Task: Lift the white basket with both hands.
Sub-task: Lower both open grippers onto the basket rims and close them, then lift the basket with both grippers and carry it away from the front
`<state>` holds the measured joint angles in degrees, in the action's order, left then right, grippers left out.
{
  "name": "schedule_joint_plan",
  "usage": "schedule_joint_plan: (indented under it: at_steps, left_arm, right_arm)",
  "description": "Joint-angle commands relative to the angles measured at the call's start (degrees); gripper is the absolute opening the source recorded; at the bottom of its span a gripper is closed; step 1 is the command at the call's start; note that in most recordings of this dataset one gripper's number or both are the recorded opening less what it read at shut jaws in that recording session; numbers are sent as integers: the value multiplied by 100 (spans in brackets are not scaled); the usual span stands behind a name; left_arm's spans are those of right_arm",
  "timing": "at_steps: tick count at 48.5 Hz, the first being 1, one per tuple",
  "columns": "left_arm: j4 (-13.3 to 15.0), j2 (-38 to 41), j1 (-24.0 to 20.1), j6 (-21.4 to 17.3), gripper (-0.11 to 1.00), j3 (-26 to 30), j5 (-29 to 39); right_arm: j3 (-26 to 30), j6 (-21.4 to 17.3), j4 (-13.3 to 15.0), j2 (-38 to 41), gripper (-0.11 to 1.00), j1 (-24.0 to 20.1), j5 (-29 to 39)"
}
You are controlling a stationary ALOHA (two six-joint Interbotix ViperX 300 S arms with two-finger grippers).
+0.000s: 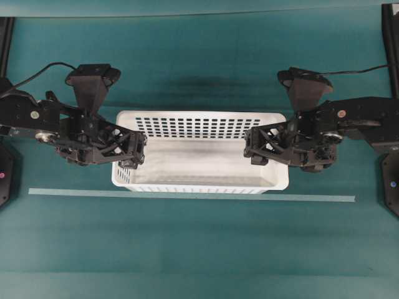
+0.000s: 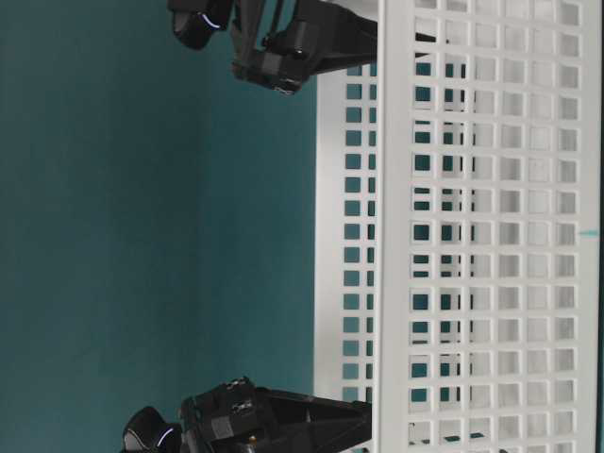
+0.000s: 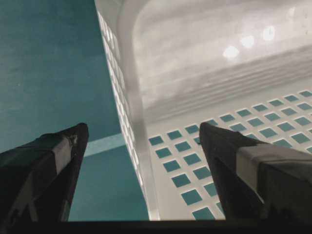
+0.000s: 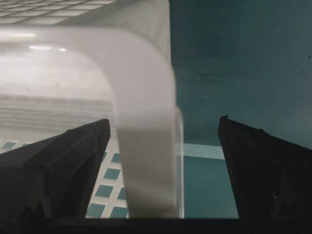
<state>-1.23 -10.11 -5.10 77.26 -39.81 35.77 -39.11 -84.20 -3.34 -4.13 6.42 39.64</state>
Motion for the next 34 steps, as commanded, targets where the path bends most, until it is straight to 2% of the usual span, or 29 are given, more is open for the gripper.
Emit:
schedule_joint_plan:
  at_steps: [1,7,10,14,19,21,23,27,34]
  left_arm:
    - [-26,105,-9,9,94,44,-18]
    - [-26,114,9,9,87,44,-26]
    - [-26,123,9,9,75,35,-35]
    - [-26,132,9,9,51,18,-97]
    - [-26,149,0,9,22,-9,-220]
    - [-9,149,9,9,13,-9,-237]
    - [-26,149,0,9,7,-9,-246]
    - [-26,167,9,9,1,-9,-246]
    - [-26,176,18,9,1,-9,-246]
  right_arm:
    - [53,-9,18,202,92,-26,-26]
    - [44,-26,-26,237,89,-26,-26]
    - [53,-70,-26,246,84,-35,-35]
    - [53,-158,-26,246,66,-35,-70]
    - [53,-272,-26,255,38,-35,-97]
    - [44,-325,-26,255,27,-35,-88]
    - [35,-360,-35,255,22,-35,-88]
    - [26,-396,-35,246,22,-35,-79]
    - [26,-387,-35,255,22,-26,-79]
